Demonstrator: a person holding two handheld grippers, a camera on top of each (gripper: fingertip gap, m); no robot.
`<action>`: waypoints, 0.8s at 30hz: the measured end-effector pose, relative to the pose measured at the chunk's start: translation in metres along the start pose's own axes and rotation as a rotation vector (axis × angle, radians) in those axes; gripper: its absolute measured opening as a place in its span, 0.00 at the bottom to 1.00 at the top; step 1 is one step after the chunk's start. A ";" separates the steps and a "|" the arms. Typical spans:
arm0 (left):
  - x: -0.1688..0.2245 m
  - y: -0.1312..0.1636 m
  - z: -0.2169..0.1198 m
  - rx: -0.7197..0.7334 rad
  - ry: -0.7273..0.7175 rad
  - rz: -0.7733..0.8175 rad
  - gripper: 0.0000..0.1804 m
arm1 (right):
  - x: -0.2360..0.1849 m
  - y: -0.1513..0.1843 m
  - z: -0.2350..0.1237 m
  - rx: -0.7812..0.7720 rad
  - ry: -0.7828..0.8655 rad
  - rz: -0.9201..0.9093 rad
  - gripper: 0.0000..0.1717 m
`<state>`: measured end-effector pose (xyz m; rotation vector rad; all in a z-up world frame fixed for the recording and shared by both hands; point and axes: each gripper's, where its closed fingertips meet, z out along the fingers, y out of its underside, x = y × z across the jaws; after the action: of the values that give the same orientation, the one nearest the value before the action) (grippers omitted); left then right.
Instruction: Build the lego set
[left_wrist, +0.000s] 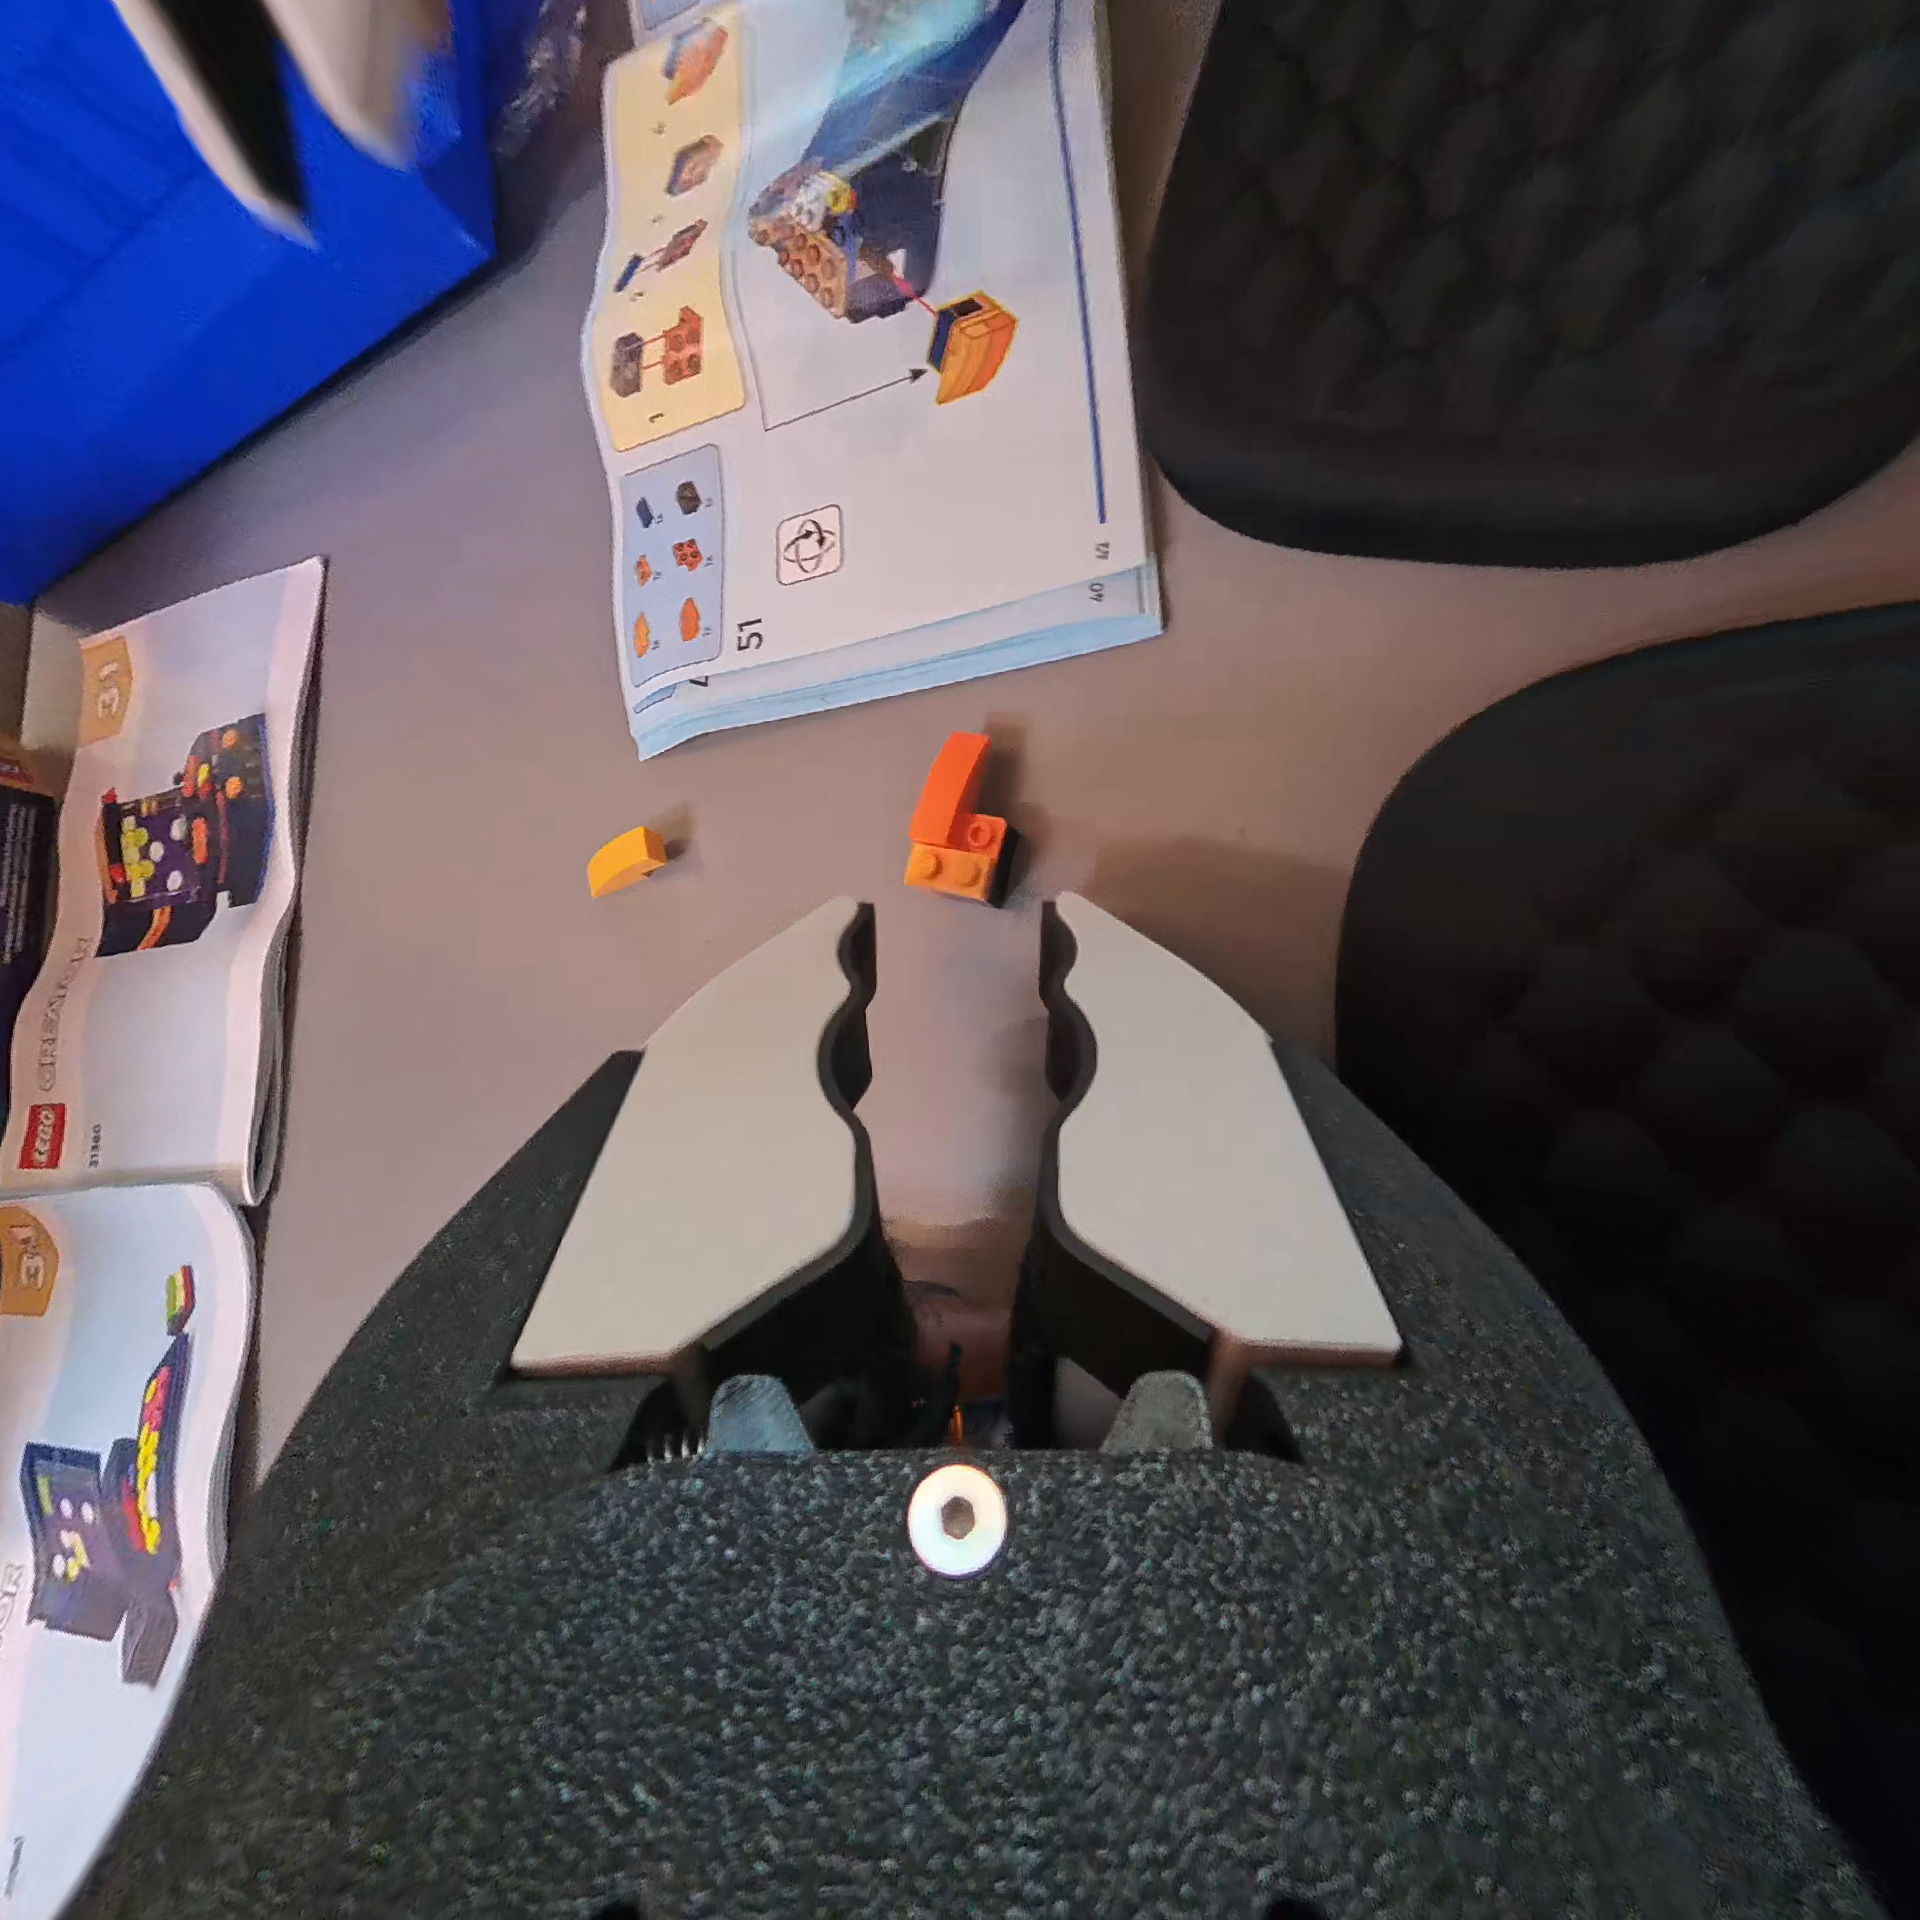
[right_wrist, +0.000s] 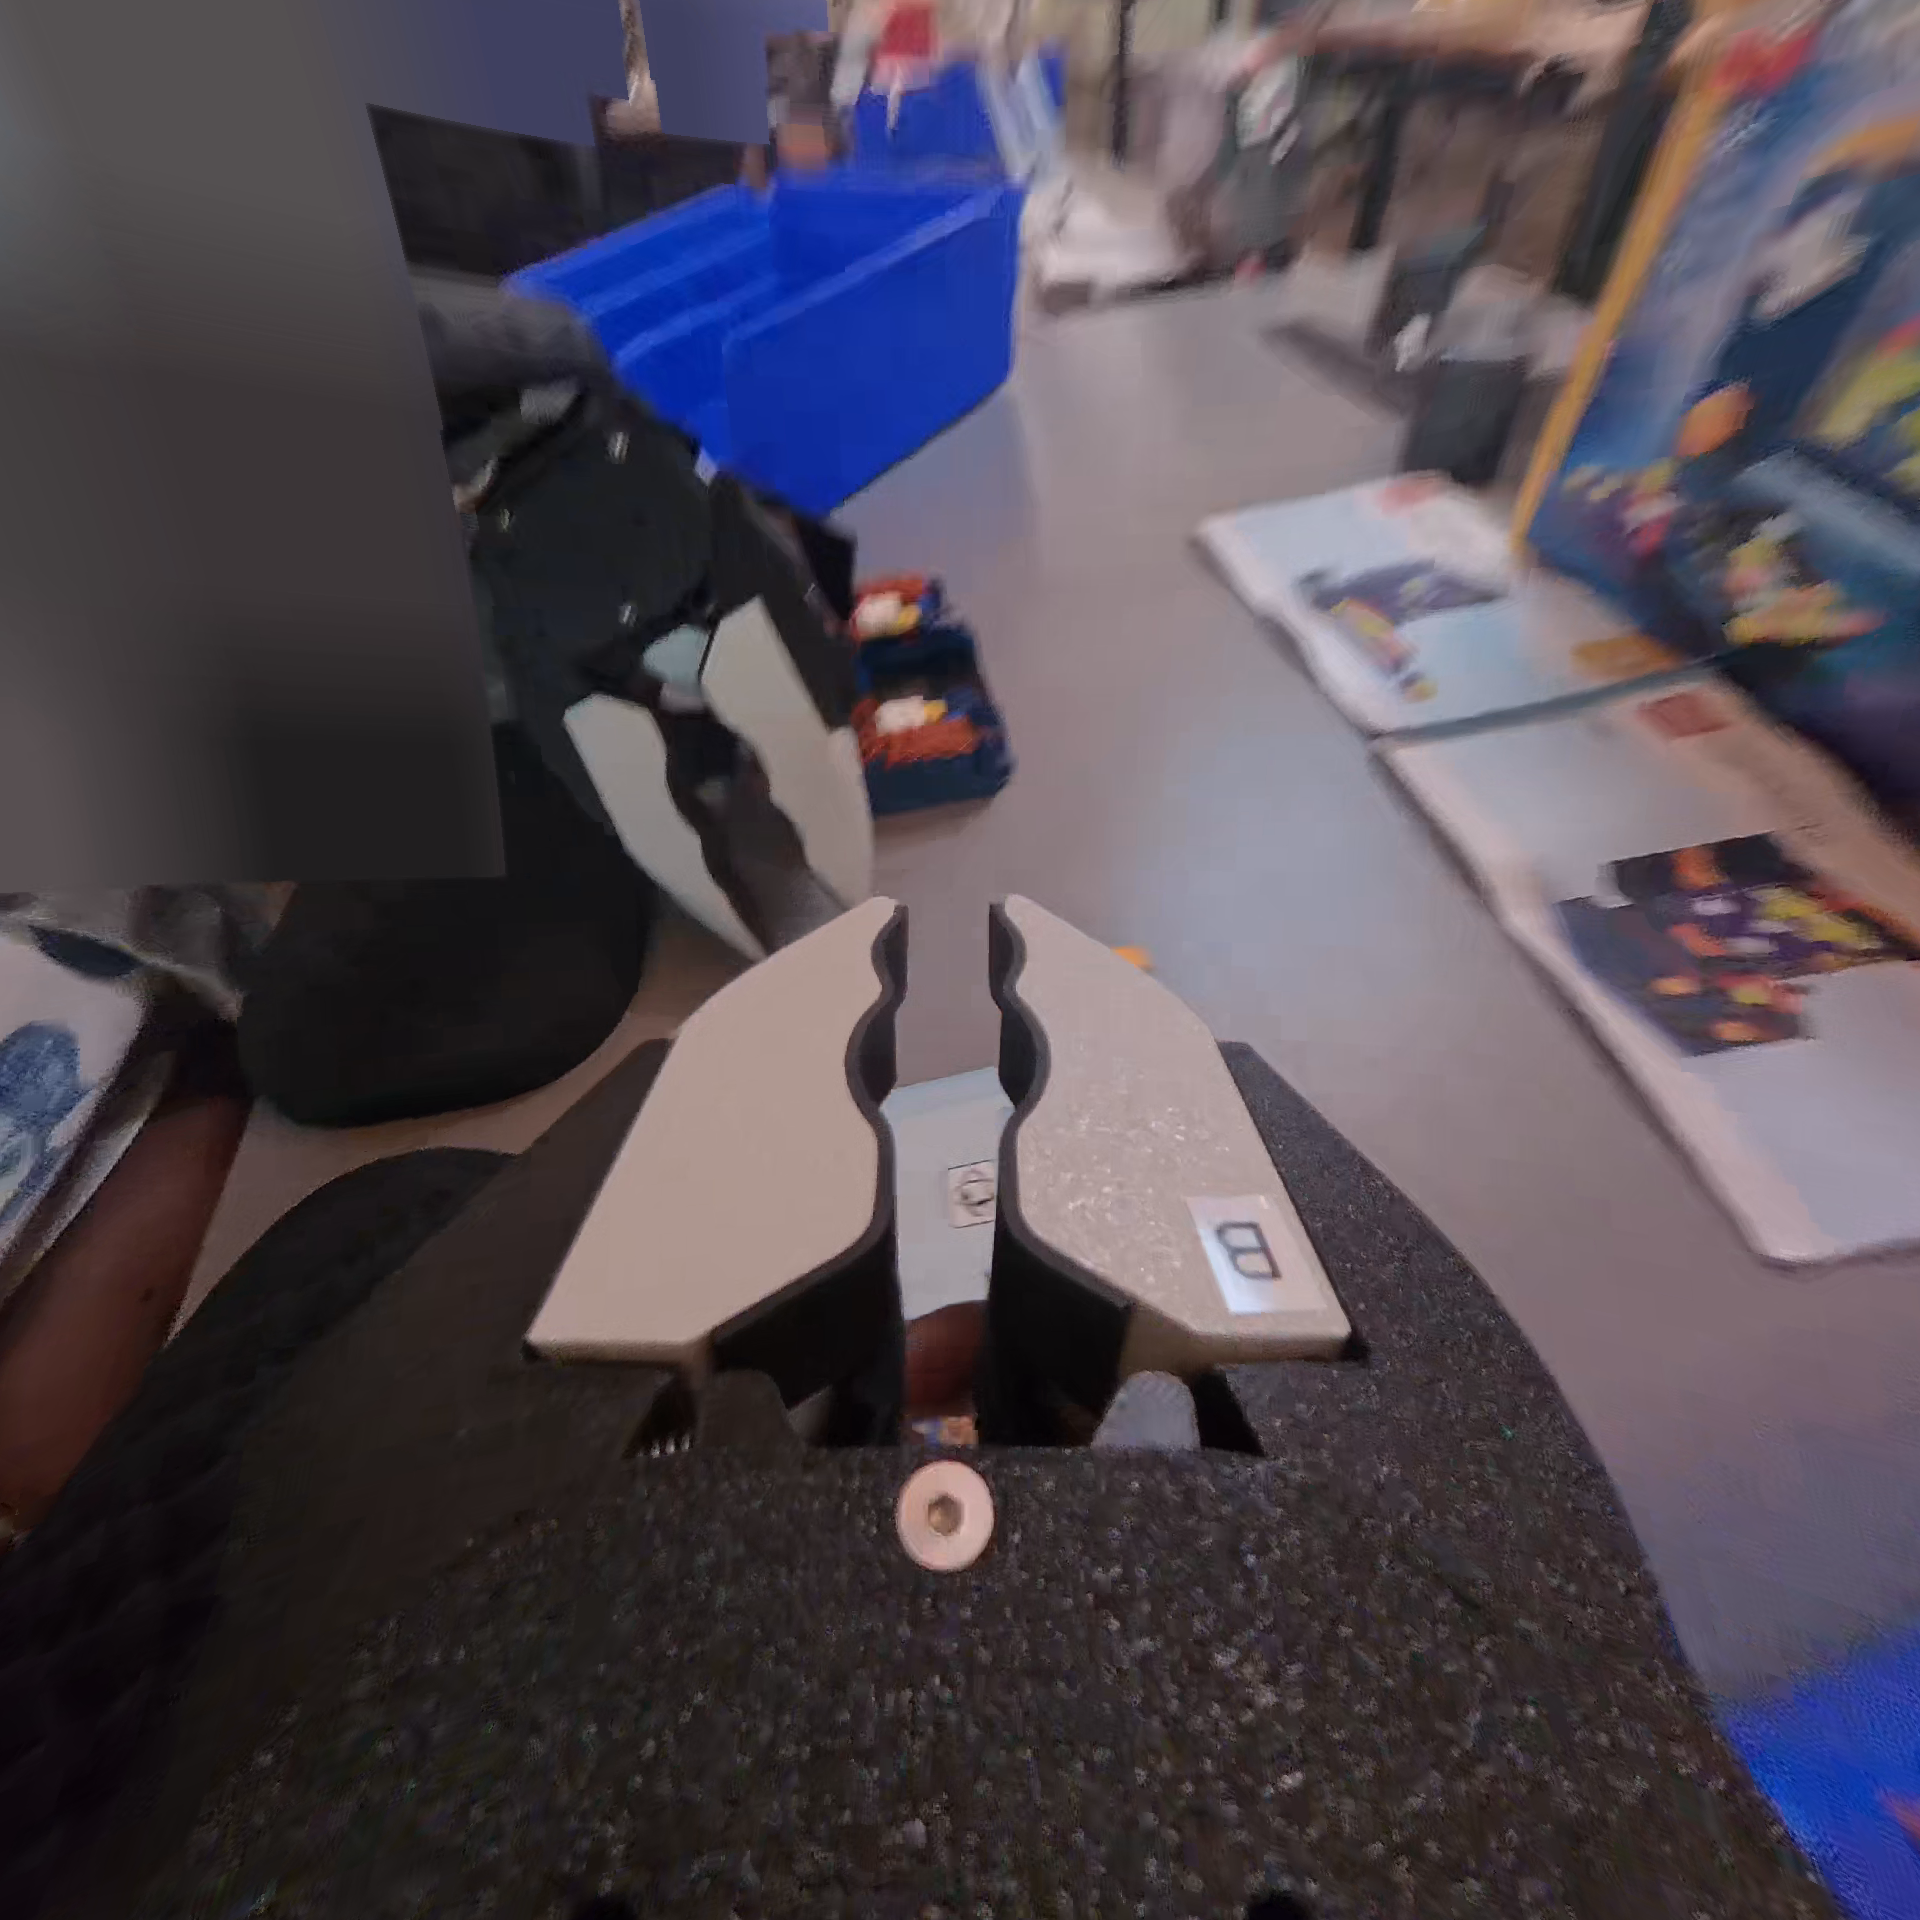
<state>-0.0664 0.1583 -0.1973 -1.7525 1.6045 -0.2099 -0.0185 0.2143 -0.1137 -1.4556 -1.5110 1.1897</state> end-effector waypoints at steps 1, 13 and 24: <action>0.002 0.000 -0.001 0.000 0.009 0.011 0.17 | -0.010 0.011 0.014 -0.072 -0.038 0.000 0.09; 0.014 -0.003 0.004 0.001 0.045 0.081 0.18 | -0.043 0.072 0.070 -0.431 -0.054 -0.150 0.11; 0.015 -0.002 0.003 -0.023 0.032 0.095 0.14 | -0.037 0.076 0.070 -0.432 -0.038 -0.146 0.04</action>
<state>-0.0602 0.1461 -0.2039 -1.6930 1.7145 -0.1755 -0.0553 0.1635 -0.2037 -1.5653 -1.9505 0.8396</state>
